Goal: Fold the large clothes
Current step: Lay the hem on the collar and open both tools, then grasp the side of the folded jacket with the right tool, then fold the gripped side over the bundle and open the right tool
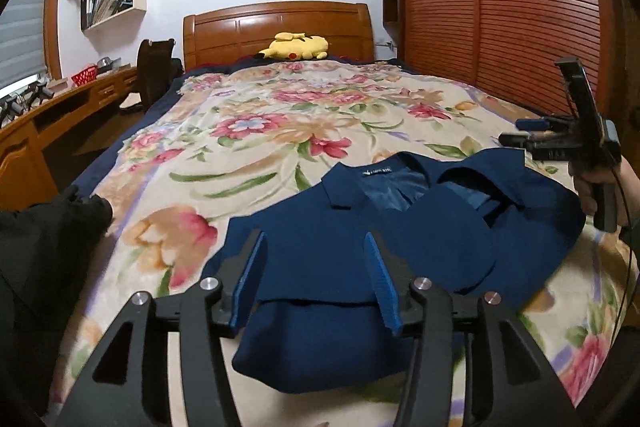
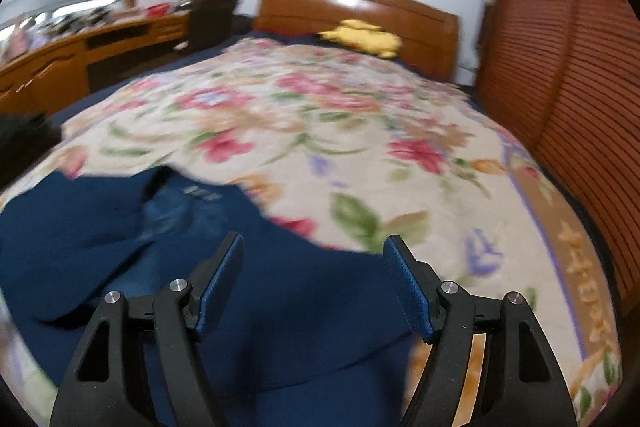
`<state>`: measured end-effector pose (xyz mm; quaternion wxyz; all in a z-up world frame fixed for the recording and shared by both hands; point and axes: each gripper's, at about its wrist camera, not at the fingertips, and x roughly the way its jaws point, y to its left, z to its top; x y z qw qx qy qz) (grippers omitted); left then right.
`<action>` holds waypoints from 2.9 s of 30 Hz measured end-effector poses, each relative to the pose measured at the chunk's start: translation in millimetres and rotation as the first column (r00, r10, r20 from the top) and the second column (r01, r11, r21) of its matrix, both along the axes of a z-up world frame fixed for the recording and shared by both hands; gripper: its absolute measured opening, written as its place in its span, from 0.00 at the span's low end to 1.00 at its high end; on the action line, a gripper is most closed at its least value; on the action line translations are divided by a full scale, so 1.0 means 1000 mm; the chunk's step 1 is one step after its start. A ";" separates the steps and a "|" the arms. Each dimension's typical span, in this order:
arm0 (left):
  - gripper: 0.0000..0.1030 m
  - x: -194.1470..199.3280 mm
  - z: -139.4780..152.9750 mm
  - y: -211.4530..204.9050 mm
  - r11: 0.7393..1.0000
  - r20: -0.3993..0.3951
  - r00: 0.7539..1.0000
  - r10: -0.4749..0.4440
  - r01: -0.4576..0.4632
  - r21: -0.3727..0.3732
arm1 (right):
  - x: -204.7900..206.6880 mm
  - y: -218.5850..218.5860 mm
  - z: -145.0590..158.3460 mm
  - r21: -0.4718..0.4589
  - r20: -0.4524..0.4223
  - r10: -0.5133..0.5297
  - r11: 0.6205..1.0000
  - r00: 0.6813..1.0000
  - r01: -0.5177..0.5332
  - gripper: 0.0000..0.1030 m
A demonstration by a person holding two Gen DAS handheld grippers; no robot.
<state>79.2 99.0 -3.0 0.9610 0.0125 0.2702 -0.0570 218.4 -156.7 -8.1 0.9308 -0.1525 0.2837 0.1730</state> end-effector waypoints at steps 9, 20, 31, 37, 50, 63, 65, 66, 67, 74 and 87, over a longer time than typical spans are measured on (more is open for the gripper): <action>0.49 -0.006 -0.006 0.012 1.000 0.002 1.000 0.018 -0.018 -0.012 | -0.046 0.066 -0.044 -0.059 -0.096 0.210 0.975 0.973 -0.216 0.71; 0.49 -0.003 -0.011 0.021 0.999 -0.011 0.999 0.041 -0.042 -0.021 | -0.038 0.111 -0.072 -0.157 -0.201 0.293 0.932 0.935 -0.326 0.71; 0.49 0.001 -0.012 0.016 1.000 -0.023 1.000 0.015 -0.016 -0.027 | -0.052 0.107 -0.075 -0.063 -0.246 0.316 0.938 0.916 -0.340 0.67; 0.49 0.001 -0.011 0.013 1.000 -0.017 1.000 0.011 -0.011 -0.027 | -0.059 0.109 -0.077 -0.117 -0.260 0.321 0.925 0.911 -0.360 0.67; 0.49 -0.002 -0.011 0.009 1.000 -0.022 1.000 0.004 -0.004 -0.028 | -0.030 0.133 -0.049 -0.204 -0.072 0.303 0.928 0.950 -0.311 0.01; 0.49 0.004 -0.016 0.010 1.000 -0.045 0.999 0.003 -0.004 -0.025 | 0.086 0.161 -0.021 -0.196 0.044 0.164 0.969 0.985 -0.153 0.00; 0.49 0.005 -0.017 0.011 1.000 -0.049 0.999 0.006 -0.007 -0.025 | 0.097 0.164 -0.023 -0.215 0.059 0.130 0.970 0.990 -0.115 0.00; 0.49 0.006 -0.018 0.012 1.000 -0.051 0.999 0.007 -0.008 -0.025 | 0.101 0.163 -0.023 -0.215 0.059 0.117 0.971 0.991 -0.102 0.00; 0.49 0.006 -0.018 0.012 1.000 -0.052 0.999 0.008 -0.009 -0.025 | 0.109 0.162 -0.024 -0.203 0.056 0.092 0.976 0.994 -0.079 0.00; 0.49 0.006 -0.016 0.019 0.999 -0.049 0.999 0.021 -0.023 -0.027 | 0.130 0.154 -0.025 -0.162 0.012 -0.019 0.987 1.000 0.021 0.28; 0.49 0.005 -0.013 0.057 0.994 -0.031 0.995 0.100 -0.101 -0.048 | 0.012 0.217 -0.032 -0.041 -0.135 0.370 0.925 0.919 -0.379 0.55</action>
